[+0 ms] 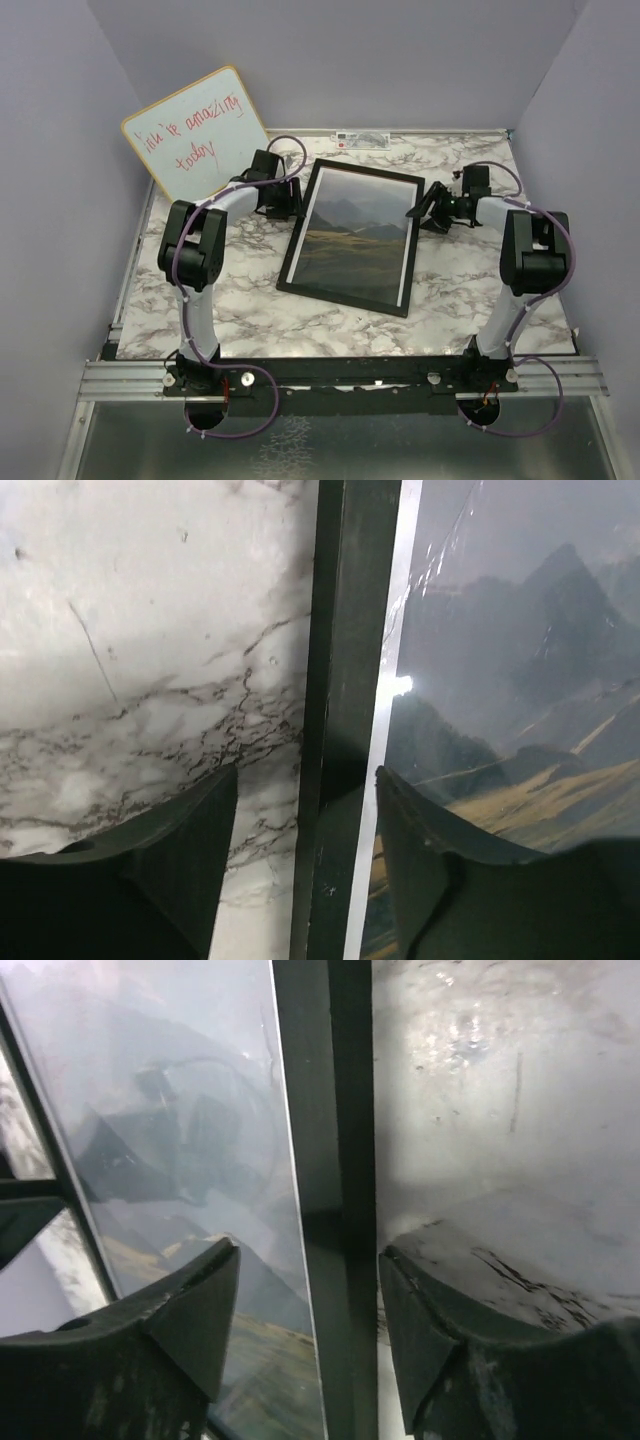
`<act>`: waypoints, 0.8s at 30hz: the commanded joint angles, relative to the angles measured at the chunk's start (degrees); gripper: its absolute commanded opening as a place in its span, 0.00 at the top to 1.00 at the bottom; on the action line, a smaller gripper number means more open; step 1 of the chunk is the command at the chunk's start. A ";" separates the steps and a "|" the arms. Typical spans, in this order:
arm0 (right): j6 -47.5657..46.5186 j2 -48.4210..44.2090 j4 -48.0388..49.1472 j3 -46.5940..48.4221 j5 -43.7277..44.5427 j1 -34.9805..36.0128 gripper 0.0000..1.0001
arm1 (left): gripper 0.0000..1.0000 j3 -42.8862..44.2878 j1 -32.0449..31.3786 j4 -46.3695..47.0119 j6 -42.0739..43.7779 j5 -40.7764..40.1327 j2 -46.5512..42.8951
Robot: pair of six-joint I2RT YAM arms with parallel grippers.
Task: Put the photo into the frame
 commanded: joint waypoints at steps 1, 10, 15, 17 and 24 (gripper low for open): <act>3.81 3.59 4.22 -0.90 -8.41 0.27 0.42 | 0.45 -6.40 0.21 -1.69 -1.17 1.02 -3.59; 6.83 8.28 8.45 3.58 -13.14 1.84 0.56 | 0.62 -17.58 0.20 1.06 -3.45 1.77 -10.69; 8.93 10.24 8.52 6.83 -12.35 2.13 0.56 | 0.63 -21.52 0.21 0.84 -4.25 -0.75 -14.98; 8.91 10.00 7.49 8.09 -10.90 2.13 0.56 | 0.63 -22.25 0.21 0.51 -4.66 -2.69 -16.53; 4.84 4.56 -10.45 16.12 6.57 2.04 0.46 | 0.53 -18.23 0.58 -5.78 -4.40 -16.56 -19.80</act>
